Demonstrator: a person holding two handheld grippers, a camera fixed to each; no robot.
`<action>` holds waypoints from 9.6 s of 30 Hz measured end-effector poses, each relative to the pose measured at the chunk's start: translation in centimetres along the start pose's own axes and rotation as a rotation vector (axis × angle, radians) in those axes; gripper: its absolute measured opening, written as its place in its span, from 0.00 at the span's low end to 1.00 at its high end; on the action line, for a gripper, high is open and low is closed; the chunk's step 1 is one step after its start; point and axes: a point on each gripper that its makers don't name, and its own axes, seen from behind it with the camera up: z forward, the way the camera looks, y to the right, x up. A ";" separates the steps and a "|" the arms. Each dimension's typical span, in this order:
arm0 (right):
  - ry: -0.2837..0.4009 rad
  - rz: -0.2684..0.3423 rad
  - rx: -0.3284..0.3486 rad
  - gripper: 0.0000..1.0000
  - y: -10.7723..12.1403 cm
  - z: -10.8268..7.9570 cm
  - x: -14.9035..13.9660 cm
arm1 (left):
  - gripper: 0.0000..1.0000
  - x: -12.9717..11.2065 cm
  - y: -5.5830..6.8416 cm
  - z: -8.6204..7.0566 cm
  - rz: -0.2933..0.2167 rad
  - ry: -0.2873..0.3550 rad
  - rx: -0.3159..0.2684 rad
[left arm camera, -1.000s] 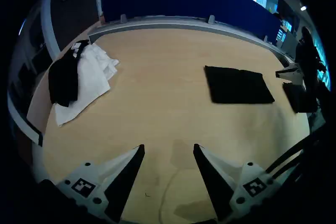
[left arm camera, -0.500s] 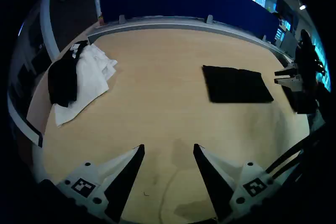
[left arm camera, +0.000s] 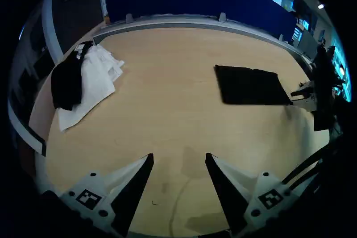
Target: Fold towel
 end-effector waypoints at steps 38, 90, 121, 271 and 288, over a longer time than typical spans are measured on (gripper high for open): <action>0.034 -0.026 0.001 0.05 0.0 -1.0 2.6 | 0.86 0.7 0.3 -0.1 -0.002 0.008 -0.007; 0.146 -0.344 0.167 0.05 -13.9 3.9 20.2 | 0.86 2.5 -2.5 -2.4 -0.138 0.124 0.012; 0.099 -0.290 0.165 1.00 -15.8 7.6 17.2 | 0.86 1.7 -3.7 -2.4 -0.182 0.127 0.011; 0.189 0.163 -0.313 0.06 26.2 -23.1 3.4 | 0.86 9.7 8.0 -4.8 -0.033 0.220 -0.043; 0.116 0.246 -0.322 0.06 25.0 -24.9 -5.1 | 0.86 10.2 9.1 -5.2 -0.005 0.222 -0.062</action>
